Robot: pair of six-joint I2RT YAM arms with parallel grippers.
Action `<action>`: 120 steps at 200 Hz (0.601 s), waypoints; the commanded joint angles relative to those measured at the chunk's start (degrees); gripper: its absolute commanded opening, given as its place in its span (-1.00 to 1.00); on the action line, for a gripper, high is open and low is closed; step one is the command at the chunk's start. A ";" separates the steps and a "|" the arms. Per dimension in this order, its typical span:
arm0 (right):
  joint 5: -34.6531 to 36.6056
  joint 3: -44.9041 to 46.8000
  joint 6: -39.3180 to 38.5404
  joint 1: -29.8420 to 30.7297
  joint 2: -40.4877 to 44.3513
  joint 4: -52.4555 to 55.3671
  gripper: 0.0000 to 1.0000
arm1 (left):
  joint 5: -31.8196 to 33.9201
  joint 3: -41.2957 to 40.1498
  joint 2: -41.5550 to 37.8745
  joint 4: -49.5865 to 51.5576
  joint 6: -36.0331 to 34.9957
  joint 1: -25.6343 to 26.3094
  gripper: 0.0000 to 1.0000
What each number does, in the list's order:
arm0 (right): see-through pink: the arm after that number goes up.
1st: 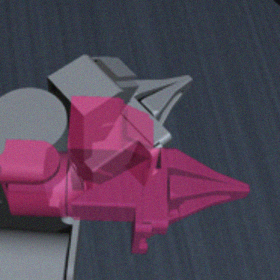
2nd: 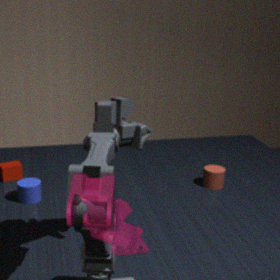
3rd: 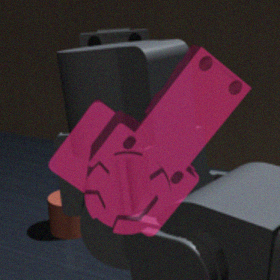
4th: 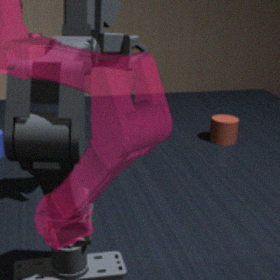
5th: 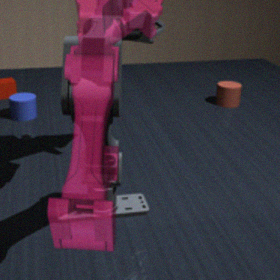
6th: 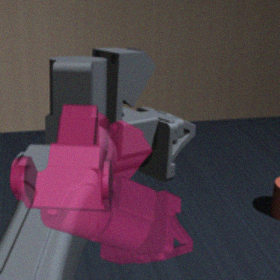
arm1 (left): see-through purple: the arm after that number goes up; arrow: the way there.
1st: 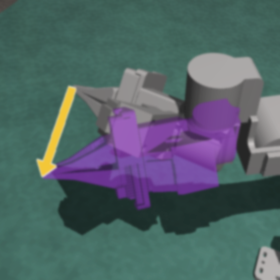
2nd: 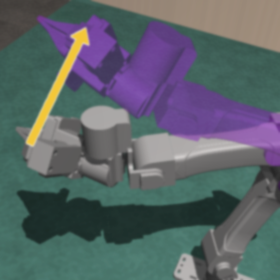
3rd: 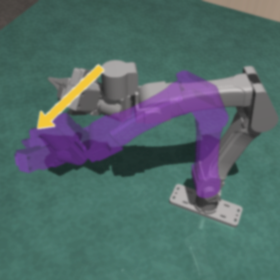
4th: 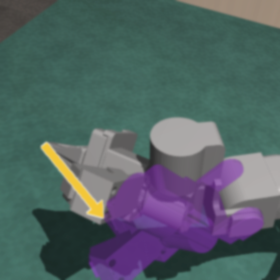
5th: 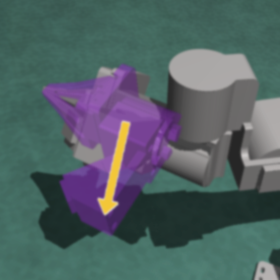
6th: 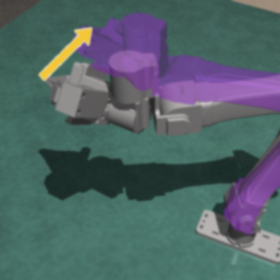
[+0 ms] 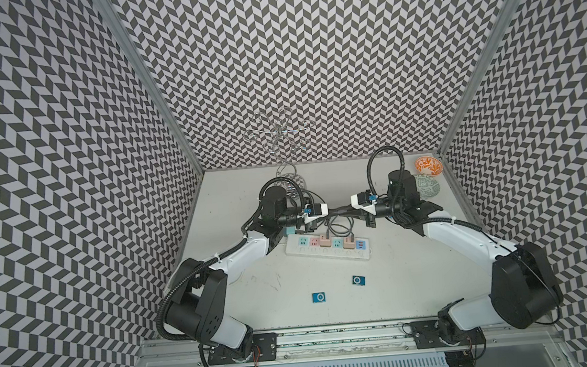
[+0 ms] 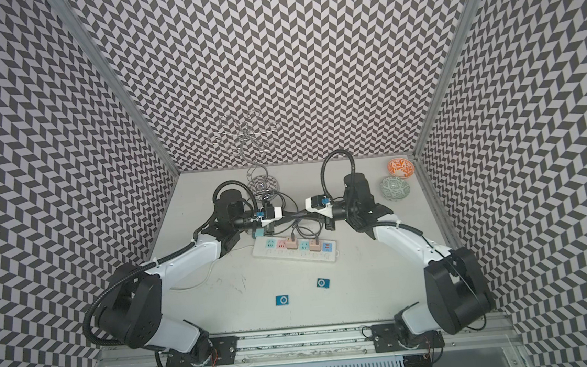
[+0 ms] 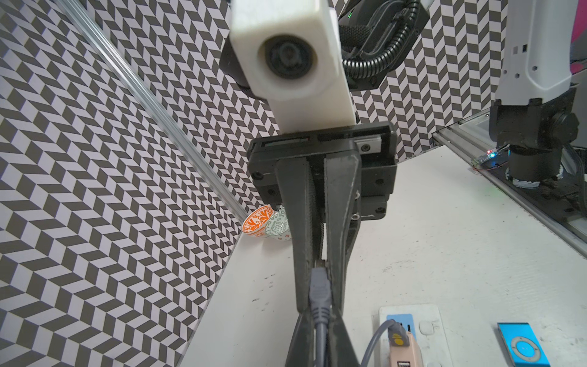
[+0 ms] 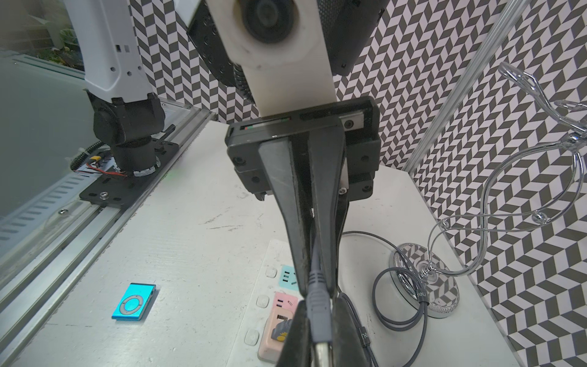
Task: Charge mp3
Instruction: Pick up the charging cable from the center of the board.
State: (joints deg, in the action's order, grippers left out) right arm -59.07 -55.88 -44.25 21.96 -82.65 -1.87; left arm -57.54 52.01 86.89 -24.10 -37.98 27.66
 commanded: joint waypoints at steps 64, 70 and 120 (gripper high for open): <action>9.13 2.11 7.28 -1.33 3.23 -2.37 0.15 | -2.31 2.32 -3.19 6.72 -0.76 -0.59 -1.00; 9.78 2.94 7.82 -1.57 4.20 -2.27 0.16 | -2.31 2.13 -3.57 7.07 -0.78 -0.87 -1.00; 27.07 10.29 22.25 -2.86 12.78 -5.22 0.20 | -0.90 0.30 -5.44 8.54 -0.87 -2.13 -1.00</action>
State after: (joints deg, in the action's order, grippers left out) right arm -42.78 -47.68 -32.67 19.66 -74.02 -3.51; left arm -58.33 53.43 83.44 -17.43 -38.28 25.93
